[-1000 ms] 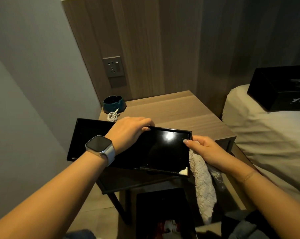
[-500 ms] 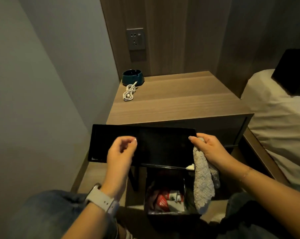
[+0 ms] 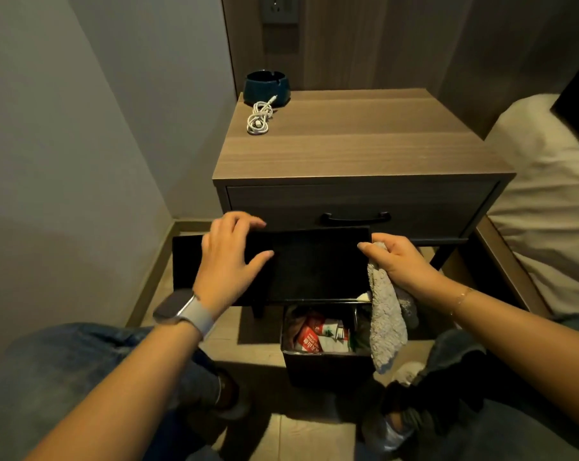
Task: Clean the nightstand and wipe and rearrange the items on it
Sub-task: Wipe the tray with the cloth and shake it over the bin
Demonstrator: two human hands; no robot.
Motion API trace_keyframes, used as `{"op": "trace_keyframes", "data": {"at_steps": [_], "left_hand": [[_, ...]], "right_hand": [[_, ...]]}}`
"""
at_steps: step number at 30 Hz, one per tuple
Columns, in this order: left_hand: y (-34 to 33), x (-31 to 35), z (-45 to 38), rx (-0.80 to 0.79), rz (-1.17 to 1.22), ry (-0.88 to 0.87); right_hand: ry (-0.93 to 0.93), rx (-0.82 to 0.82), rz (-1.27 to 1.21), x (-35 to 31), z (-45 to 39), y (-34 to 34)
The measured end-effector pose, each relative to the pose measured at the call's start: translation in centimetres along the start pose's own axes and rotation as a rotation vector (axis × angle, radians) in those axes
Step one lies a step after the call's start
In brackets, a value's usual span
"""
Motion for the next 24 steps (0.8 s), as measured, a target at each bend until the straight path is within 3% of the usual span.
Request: {"op": "trace_keyframes", "data": {"at_steps": [2, 5, 7, 14, 18, 24], "left_hand": [[-1.1, 0.5, -2.1, -0.143, -0.059, -0.195], [-4.5, 0.1, -3.3, -0.558, -0.076, -0.189], [-6.3, -0.4, -3.0, -0.724, -0.145, -0.205], [-7.8, 0.8, -4.3, -0.605, -0.111, -0.347], [-8.9, 2.9, -5.0, -0.604, -0.328, -0.559], [-12.2, 7.1, -3.2, -0.645, -0.59, -0.919]], "right_hand": [[0.012, -0.026, -0.03, 0.1, -0.2, -0.3], [0.046, -0.064, 0.016, 0.3, -0.3, -1.0], [0.056, -0.079, 0.047, 0.6, -0.4, -1.2], [0.005, -0.166, 0.202, 2.4, -2.4, 2.3], [-0.045, -0.22, 0.386, 5.0, -3.2, 4.2], [-0.039, -0.252, 0.391, 5.7, -3.3, 4.2]]}}
Point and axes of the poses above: each hand's wrist, its own z-axis away from the middle knuckle, its own y-axis out of the back of the hand, x = y × z, the point moved 5 cm from there along -z, towards the middle knuckle, and after that the axes turned 10 degrees about x, right-handed, at the moved point
